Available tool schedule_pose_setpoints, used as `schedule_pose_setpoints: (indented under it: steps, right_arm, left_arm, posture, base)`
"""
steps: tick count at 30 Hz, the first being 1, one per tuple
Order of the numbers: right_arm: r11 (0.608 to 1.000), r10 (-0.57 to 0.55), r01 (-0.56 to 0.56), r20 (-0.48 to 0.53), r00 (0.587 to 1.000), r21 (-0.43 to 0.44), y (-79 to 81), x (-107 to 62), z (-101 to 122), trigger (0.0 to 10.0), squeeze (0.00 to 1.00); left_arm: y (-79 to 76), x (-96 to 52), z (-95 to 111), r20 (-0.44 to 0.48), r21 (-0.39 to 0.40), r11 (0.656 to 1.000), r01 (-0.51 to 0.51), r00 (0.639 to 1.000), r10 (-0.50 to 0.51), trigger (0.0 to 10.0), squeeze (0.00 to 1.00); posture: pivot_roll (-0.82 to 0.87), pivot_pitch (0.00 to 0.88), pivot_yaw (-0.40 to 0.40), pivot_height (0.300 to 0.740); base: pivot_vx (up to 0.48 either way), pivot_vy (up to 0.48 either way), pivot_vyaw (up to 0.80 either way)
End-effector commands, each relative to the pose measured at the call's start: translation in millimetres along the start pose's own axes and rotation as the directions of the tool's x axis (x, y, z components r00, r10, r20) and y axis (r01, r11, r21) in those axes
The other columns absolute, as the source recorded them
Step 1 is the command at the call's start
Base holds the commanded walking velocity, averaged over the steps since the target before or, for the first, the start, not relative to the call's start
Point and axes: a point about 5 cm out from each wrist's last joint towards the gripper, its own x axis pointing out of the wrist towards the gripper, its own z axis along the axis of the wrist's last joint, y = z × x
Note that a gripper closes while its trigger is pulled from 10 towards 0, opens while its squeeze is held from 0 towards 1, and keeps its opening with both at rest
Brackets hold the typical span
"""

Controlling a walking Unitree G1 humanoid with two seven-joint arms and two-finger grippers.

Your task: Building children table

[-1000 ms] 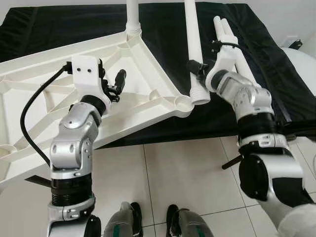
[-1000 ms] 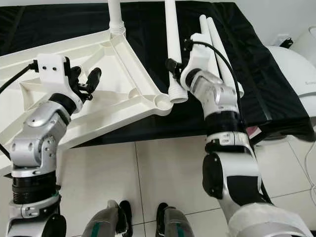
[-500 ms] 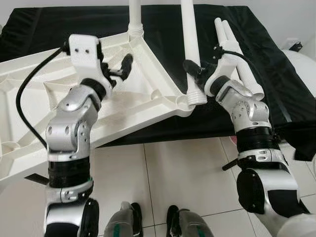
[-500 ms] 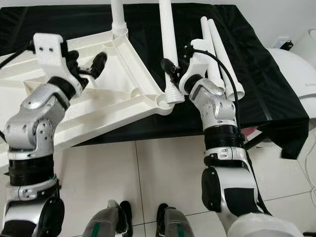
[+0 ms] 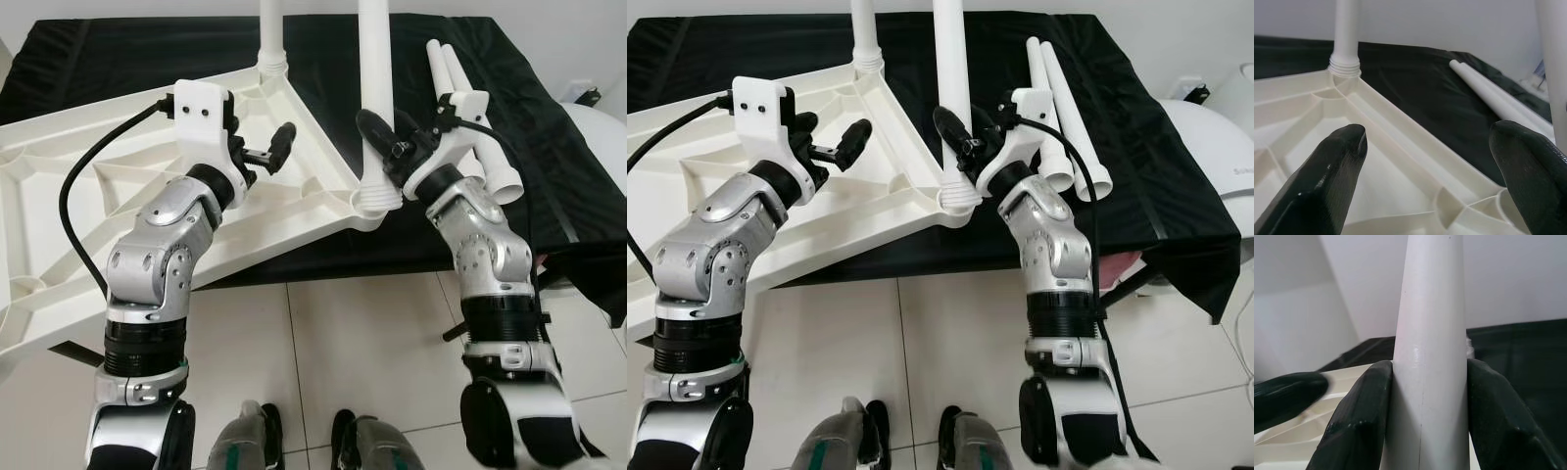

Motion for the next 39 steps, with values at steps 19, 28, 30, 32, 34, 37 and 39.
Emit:
schedule_pose_setpoints:
  steps: [19, 28, 30, 32, 34, 37, 39]
  right_arm:
    - [0.984, 0.177, -0.177, 0.029, 0.984, 0.000, 23.0, -18.4, -10, 10.0, 0.00]
    - [0.952, 0.307, -0.307, 0.001, 0.952, -0.011, 35.9, -27.2, -10, 10.0, 0.00]
    - [0.947, 0.322, -0.322, -0.010, 0.947, -0.017, 36.8, -28.5, -11, 10.0, 0.00]
    - [0.940, 0.341, -0.341, -0.023, 0.940, -0.017, 37.9, -30.0, -12, 10.0, 0.00]
    - [0.936, 0.351, -0.351, -0.029, 0.936, -0.019, 38.5, -30.9, -12, 10.0, 0.00]
    - [0.928, 0.372, -0.373, -0.039, 0.927, -0.015, 40.1, -32.1, -13, 10.0, 0.00]
    - [0.924, 0.380, -0.381, -0.045, 0.924, -0.017, 40.8, -33.0, -13, 10.0, 0.00]
  left_arm:
    - [-32.0, -15.6, 30, 0.130, -0.158, 0.893, 0.422, 0.905, -0.404, 10.0, 0.00]
    - [-37.7, -19.1, 31, 0.130, -0.209, 0.846, 0.490, 0.872, -0.473, 10.0, 0.00]
    - [-37.8, -18.9, 32, 0.134, -0.219, 0.839, 0.498, 0.867, -0.480, 10.0, 0.00]
    - [-37.4, -18.4, 33, 0.131, -0.222, 0.834, 0.504, 0.863, -0.487, 10.0, 0.00]
    - [-37.2, -18.1, 33, 0.127, -0.221, 0.834, 0.505, 0.863, -0.489, 10.0, 0.00]
    - [-36.7, -17.3, 33, 0.120, -0.220, 0.834, 0.507, 0.862, -0.492, 10.0, 0.00]
    - [-36.9, -16.8, 34, 0.121, -0.222, 0.831, 0.509, 0.860, -0.495, 10.0, 0.00]
  posture:
    - [-0.02, 0.127, -0.029, 0.740]
    - [-0.02, 0.121, -0.028, 0.740]
    - [-0.02, 0.119, -0.028, 0.740]
    - [-0.02, 0.118, -0.026, 0.740]
    - [-0.02, 0.118, -0.026, 0.740]
    - [-0.03, 0.115, -0.026, 0.740]
    - [-0.03, 0.115, -0.026, 0.740]
  base:
    - [0.000, 0.000, 0.00]
    - [0.000, 0.000, 0.00]
    - [0.000, 0.000, 0.00]
    - [0.000, 0.000, 0.00]
    - [0.000, 0.000, 0.00]
    - [0.000, 0.000, 0.00]
    - [0.000, 0.000, 0.00]
